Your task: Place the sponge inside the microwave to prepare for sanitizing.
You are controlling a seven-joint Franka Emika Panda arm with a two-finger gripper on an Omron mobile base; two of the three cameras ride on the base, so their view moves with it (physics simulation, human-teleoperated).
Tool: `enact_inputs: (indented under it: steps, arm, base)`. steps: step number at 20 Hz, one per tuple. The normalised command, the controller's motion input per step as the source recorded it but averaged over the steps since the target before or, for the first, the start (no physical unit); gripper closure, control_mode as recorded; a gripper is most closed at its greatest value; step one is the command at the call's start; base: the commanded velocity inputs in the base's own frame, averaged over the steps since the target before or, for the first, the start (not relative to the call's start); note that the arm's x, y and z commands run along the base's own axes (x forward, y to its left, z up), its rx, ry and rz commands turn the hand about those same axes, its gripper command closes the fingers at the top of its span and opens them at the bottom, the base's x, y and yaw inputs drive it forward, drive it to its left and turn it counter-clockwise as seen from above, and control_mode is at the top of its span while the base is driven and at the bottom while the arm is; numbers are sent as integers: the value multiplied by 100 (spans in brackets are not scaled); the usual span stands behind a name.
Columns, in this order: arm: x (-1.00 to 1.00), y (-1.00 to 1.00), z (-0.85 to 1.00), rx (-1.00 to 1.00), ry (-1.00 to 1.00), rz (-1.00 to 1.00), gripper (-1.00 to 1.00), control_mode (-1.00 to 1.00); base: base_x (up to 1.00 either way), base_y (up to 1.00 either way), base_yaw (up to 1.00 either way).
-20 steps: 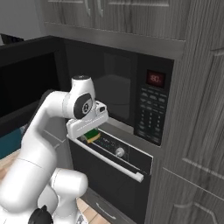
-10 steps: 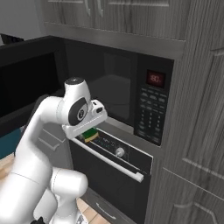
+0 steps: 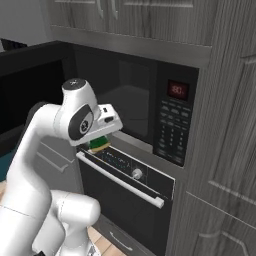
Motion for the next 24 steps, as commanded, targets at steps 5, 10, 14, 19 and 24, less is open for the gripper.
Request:
enact_inputs:
  steps: [5, 10, 14, 19, 24]
  arm:
    - [6, 1, 31, 1, -13, -19, 100, -100]
    - [0, 4, -16, 3, -11, -40, 100, -100]
    - [3, 0, -3, 3, -6, -24, 100, -100]
    - [14, 0, 25, 3, -29, -18, 100, -100]
    - [10, 10, 7, 0, -43, -13, 100, -100]
  base:
    - [0, 0, 0]
    - [0, 0, 0]
    - [0, 0, 0]
    - [0, 0, 0]
    - [0, 0, 0]
